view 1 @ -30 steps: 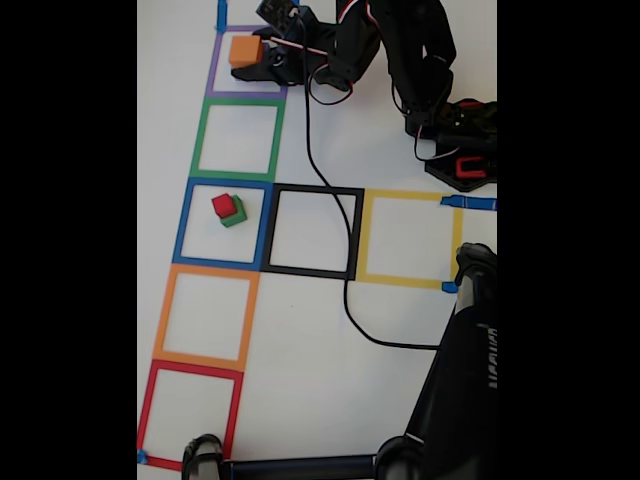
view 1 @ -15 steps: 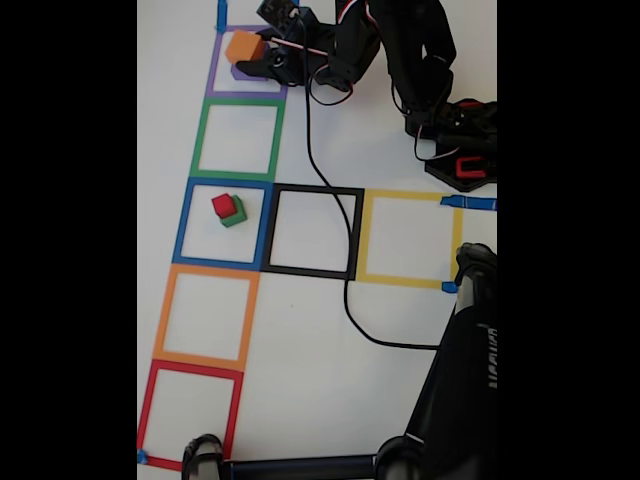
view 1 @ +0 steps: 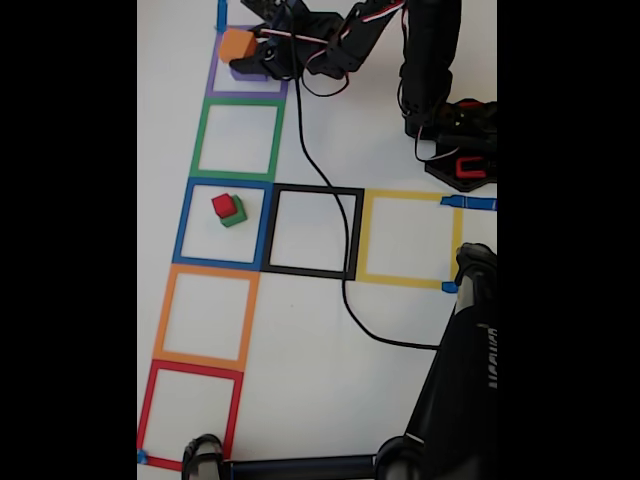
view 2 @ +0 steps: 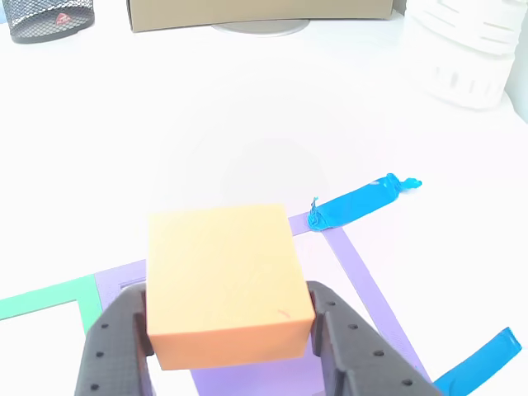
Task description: Tower of hanoi
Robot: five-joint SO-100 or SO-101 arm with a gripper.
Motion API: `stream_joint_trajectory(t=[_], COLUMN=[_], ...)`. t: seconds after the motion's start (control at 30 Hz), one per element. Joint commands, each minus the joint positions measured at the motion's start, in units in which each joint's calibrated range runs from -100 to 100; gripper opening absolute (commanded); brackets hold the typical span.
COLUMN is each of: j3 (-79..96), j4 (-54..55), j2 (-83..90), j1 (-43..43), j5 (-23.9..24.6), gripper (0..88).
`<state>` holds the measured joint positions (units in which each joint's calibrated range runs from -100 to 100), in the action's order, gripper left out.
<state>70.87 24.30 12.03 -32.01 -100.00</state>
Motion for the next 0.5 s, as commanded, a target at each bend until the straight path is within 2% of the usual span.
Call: stream_joint_trajectory(t=[0.0, 0.13, 0.3, 0.47], j3=[-5.51, -16.78, -41.33, -64.69], j4=[-25.44, -51.11, -81.15, -101.79], j2=[19.66, 29.59, 31.77, 29.19], j1=[1.04, 2.29, 6.70, 11.78], j5=[0.00, 0.00, 0.00, 0.00], gripper=[10.3, 10.1, 9.6, 9.6])
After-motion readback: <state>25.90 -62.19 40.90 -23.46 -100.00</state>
